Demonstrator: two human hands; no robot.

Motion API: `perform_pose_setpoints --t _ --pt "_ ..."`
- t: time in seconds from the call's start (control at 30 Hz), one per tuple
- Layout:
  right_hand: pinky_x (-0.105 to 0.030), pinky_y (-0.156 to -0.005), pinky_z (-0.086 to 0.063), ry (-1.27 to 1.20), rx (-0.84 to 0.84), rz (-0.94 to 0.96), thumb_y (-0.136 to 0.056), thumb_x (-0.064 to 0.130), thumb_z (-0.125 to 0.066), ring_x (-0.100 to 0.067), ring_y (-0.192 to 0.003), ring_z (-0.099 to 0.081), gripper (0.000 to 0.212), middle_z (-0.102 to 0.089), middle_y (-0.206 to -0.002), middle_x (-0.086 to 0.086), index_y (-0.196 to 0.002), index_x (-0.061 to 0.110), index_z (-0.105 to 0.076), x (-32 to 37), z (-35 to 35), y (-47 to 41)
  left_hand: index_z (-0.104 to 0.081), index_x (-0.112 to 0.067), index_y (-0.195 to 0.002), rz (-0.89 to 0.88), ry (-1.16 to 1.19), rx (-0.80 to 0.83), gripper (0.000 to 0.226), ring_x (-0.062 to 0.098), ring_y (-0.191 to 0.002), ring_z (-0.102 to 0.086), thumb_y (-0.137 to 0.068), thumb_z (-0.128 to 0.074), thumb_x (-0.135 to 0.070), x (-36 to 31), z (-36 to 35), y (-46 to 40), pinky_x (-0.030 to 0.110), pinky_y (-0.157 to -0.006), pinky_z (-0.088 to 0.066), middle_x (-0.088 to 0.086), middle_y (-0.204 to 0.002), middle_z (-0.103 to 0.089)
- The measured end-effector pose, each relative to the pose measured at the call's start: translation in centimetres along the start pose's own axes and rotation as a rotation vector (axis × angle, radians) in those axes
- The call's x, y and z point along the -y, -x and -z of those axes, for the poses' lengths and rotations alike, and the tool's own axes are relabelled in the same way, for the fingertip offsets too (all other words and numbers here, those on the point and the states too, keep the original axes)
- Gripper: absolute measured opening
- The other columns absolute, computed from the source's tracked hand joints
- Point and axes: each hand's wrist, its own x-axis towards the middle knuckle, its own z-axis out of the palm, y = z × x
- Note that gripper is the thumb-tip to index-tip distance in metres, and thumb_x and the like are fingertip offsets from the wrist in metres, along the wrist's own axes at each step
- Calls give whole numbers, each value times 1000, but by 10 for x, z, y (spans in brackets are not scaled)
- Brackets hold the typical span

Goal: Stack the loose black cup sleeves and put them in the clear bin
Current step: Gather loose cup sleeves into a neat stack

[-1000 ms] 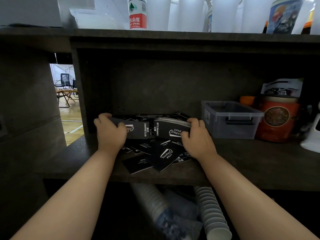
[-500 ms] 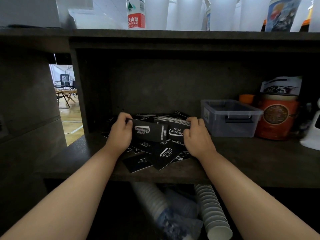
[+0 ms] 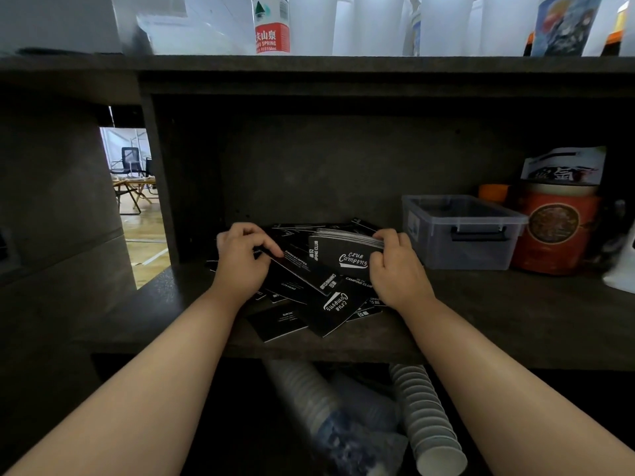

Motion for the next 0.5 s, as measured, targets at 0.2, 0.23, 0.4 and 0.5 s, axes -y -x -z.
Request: perform_pose_setpoints --t 0.2,0.23,0.4,0.5 --pt "-31 -84 -39 7 -1 4 -96 20 -38 -24 -110 -50 37 -42 -129 -9 -133 16 -42 -2 0 0 -71 -32 -86 96 212 152 41 11 -67 -62 -94 -46 -1 -7 1 2 22 -64 -50 -2 -92 -72" --pt "-31 -83 -38 7 -1 5 -96 19 -38 -24 -110 -50 37 -42 -129 -9 -133 16 -42 -2 0 -1 -73 -29 -87 111 259 144 39 12 -74 -65 -96 -44 -5 -9 2 3 29 -73 -52 -2 -90 -73" --pt "-31 -86 -40 4 -10 0 -96 20 -39 -23 -110 -51 37 -43 -129 -9 -132 15 -42 -2 -1 -1 -53 -28 -132 147 377 79 43 10 -101 -66 -95 -58 -7 -5 2 0 27 -92 -52 -5 -105 -69" --pt "-34 -91 -43 -14 -7 -7 -95 21 -42 -22 -112 -49 37 -43 -129 -8 -132 14 -43 -2 -1 -1 -36 -22 -147 279 449 207 60 15 -101 -68 -94 -59 -6 -1 -2 -3 35 -95 -52 -1 -105 -71"
